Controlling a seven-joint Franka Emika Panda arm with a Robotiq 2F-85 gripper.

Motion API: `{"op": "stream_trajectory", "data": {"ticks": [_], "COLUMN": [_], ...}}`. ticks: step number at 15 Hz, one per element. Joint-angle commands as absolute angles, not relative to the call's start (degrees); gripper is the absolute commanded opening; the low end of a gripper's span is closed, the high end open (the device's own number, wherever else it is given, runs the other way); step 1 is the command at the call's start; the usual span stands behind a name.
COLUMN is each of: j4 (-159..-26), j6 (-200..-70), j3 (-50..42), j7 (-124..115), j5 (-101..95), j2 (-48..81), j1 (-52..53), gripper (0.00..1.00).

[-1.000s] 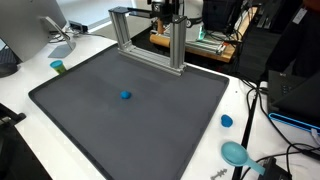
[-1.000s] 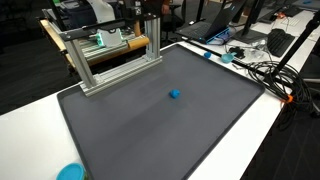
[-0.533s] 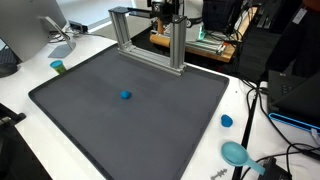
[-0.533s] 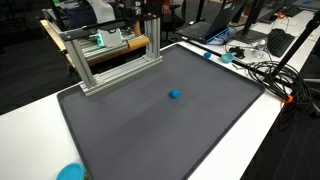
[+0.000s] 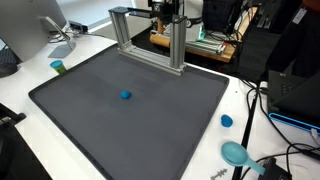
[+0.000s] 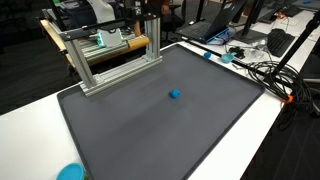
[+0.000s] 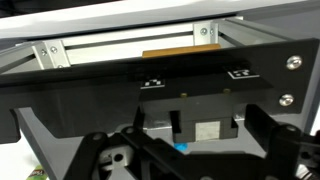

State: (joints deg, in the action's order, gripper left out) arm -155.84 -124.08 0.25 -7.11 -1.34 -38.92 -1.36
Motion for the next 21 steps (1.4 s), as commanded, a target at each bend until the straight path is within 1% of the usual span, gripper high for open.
{"op": "stream_trajectory", "data": {"ticks": [1,5,7,8,9,10,12,13,15,16,18,19,20,21], "j4": [-155.92,-156.08,-156.2,-156.32,-156.34,-156.36,-156.35,-156.35,-156.29,-156.3,-156.41,-156.5,-156.58,-156.54], "j6": [-123.63,-123.79,-123.69,-123.39,-123.01,-122.72,-122.29,-122.12,-122.05,-121.95,-122.2,-122.52,-122.89,-122.9], "j3": [0.98,0.71,0.58,0.39,0.2,-0.29,-0.98,-1.37,-2.35,-2.64,-3.05,-3.15,-3.1,-3.12], "j7": [-5.85,-4.09,-3.61,-3.13,-2.7,-1.9,-0.71,0.02,1.91,2.51,3.55,3.97,4.17,4.36], "j5": [-1.55,-0.71,-0.6,-0.45,-0.36,-0.07,0.33,0.54,1.03,1.21,1.85,2.13,2.42,2.78], "j2": [-37.81,-37.02,-37.04,-37.17,-37.23,-37.39,-37.64,-37.7,-37.91,-37.89,-37.83,-37.8,-37.7,-37.68], "j1": [-1.26,-0.43,-0.25,-0.06,0.02,0.13,0.2,0.27,0.53,0.52,0.74,0.9,1.08,1.26], "gripper": [1.0,0.99,0.95,0.91,0.92,0.83,0.72,0.68,0.68,0.73,0.72,0.49,0.46,0.39]}}
